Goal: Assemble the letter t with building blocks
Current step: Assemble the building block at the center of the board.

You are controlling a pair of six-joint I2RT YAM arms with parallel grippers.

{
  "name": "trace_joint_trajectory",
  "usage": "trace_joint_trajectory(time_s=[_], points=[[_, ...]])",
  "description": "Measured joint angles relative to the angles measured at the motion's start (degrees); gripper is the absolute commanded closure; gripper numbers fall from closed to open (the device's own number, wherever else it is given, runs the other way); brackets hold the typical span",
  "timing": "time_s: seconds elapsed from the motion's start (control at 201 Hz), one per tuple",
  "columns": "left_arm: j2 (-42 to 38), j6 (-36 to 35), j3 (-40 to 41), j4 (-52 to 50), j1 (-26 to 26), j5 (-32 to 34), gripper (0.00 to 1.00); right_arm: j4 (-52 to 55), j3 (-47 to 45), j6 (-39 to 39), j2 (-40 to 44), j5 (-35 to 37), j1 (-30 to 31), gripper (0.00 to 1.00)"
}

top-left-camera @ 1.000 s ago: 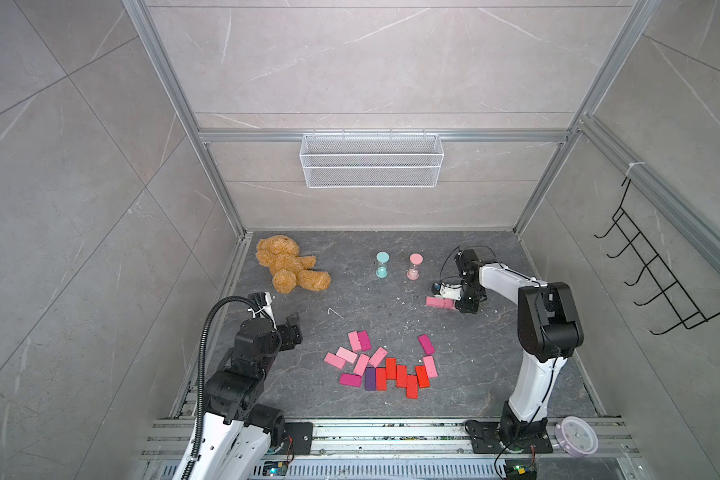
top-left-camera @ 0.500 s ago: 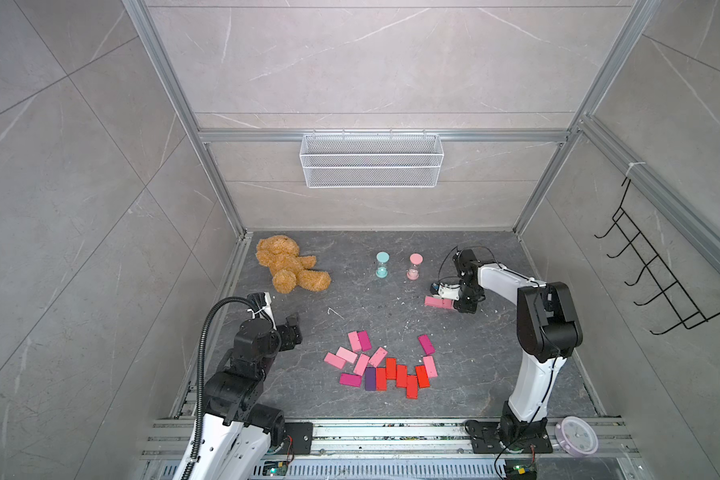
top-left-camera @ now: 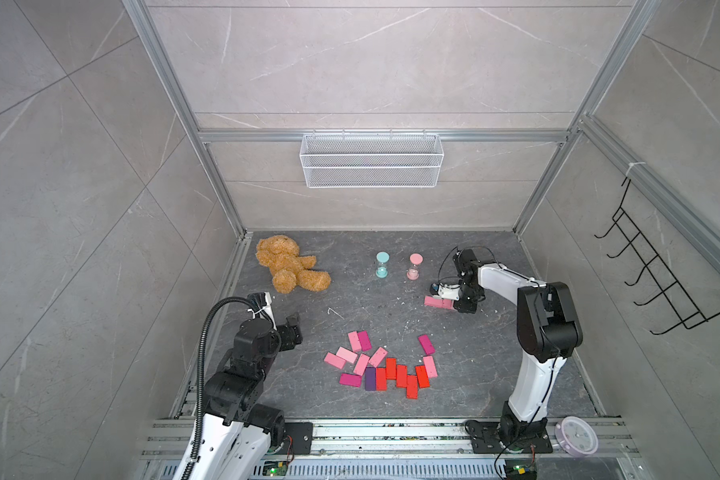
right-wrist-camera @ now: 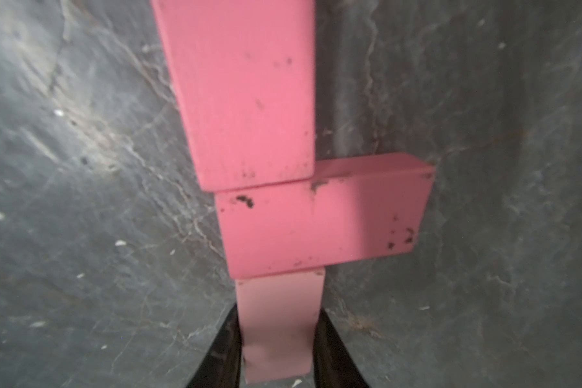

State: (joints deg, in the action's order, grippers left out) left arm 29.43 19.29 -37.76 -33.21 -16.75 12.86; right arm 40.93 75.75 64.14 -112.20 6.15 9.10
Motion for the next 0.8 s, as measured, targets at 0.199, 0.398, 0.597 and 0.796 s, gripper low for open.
trace_joint_trajectory(time_s=[0.199,0.398,0.597,0.796], points=[[-0.74,0.0,0.0,0.07,0.0,-0.09,0.15,0.0,0.0,0.02,0.0,-0.17,0.0,0.72],[-1.27,0.0,0.0,0.07,0.0,-0.2,0.15,0.0,0.0,0.02,0.0,-0.17,0.0,0.71],[-1.36,0.0,0.0,0.09,0.0,-0.81,0.15,-0.13,-0.11,0.04,0.07,-0.17,0.0,0.67],[-1.36,0.0,0.0,0.09,0.0,-1.01,0.15,-0.63,-0.42,0.0,0.17,-0.17,0.0,0.62]])
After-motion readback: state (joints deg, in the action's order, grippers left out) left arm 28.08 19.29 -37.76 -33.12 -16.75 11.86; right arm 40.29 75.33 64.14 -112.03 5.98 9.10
